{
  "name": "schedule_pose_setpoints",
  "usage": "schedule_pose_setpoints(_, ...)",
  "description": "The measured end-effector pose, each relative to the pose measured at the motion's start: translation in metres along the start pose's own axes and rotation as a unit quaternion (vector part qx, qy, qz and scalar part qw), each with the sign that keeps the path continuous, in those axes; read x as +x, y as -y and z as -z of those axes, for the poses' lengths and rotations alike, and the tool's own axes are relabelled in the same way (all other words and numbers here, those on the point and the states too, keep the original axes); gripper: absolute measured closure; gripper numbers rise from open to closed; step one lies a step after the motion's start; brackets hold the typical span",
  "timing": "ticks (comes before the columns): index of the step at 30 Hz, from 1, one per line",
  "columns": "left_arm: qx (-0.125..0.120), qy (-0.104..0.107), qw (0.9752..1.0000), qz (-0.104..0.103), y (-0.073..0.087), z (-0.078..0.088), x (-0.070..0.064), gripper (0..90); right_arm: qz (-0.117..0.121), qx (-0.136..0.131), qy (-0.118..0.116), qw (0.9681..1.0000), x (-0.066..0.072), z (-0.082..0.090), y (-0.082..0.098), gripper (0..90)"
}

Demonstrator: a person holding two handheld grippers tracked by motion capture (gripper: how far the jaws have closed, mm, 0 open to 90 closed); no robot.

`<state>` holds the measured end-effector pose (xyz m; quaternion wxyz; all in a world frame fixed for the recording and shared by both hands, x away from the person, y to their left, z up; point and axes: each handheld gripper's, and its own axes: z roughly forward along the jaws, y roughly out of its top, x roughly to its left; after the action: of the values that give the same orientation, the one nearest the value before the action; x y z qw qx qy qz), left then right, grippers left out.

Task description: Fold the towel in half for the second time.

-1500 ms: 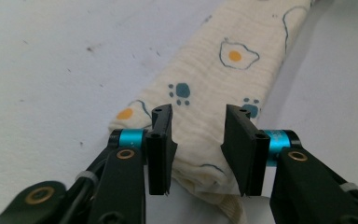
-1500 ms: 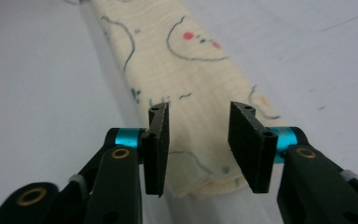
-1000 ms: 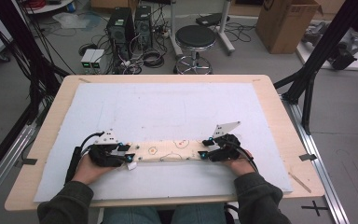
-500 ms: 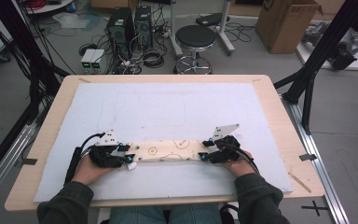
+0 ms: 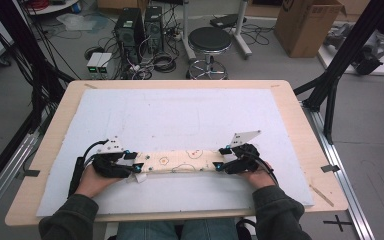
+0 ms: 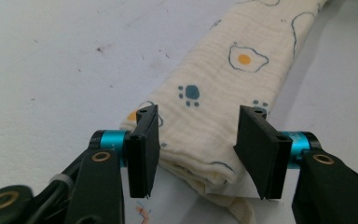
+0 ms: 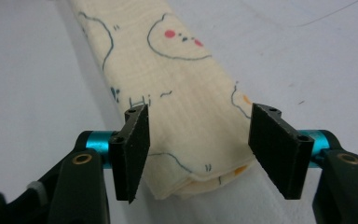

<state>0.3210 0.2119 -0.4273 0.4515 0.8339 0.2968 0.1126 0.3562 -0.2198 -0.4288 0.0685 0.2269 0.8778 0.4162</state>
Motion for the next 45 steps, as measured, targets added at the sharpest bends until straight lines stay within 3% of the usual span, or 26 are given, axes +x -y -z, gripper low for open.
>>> schedule_pose_setpoints(4, -0.018, -0.011, 0.9996, 0.017, -0.002, 0.0, 0.004, 44.7, -0.014, -0.025, 0.004, 0.9996, -0.005, 0.007, -0.006, 36.2)
schedule_pose_setpoints(8, -0.022, -0.028, 0.9989, 0.03, -0.003, -0.003, 0.008, 44.5, -0.043, -0.03, 0.02, 0.9984, -0.013, 0.01, -0.006, 36.9)
schedule_pose_setpoints(15, -0.011, -0.044, 0.9967, 0.067, -0.002, -0.015, 0.017, 44.8, -0.08, -0.009, 0.031, 0.9963, -0.025, 0.002, -0.002, 42.4)
schedule_pose_setpoints(19, 0.009, -0.04, 0.9969, 0.068, -0.001, -0.021, 0.019, 45.6, -0.102, 0.011, 0.019, 0.9945, -0.03, -0.004, 0.001, 45.6)
schedule_pose_setpoints(25, 0.025, -0.036, 0.9957, 0.082, 0.001, -0.024, 0.02, 50.3, -0.1, 0.028, 0.008, 0.9945, -0.029, -0.01, 0.001, 52.2)
schedule_pose_setpoints(32, 0.031, -0.029, 0.9961, 0.077, 0.002, -0.025, 0.019, 58.2, -0.108, 0.031, 0.005, 0.9937, -0.029, -0.011, 0.002, 57.8)
schedule_pose_setpoints(36, 0.034, -0.02, 0.9967, 0.071, 0.001, -0.025, 0.017, 67.2, -0.099, 0.035, 0.004, 0.9945, -0.027, -0.012, 0.001, 66.6)
schedule_pose_setpoints(39, 0.037, -0.013, 0.9968, 0.07, 0.001, -0.025, 0.017, 74.4, -0.102, 0.033, -0.011, 0.9942, -0.027, -0.013, 0.002, 75.4)
schedule_pose_setpoints(45, 0.036, -0.018, 0.9972, 0.062, 0.0, -0.024, 0.014, 78.6, -0.097, 0.033, -0.017, 0.9946, -0.026, -0.012, 0.001, 78.8)
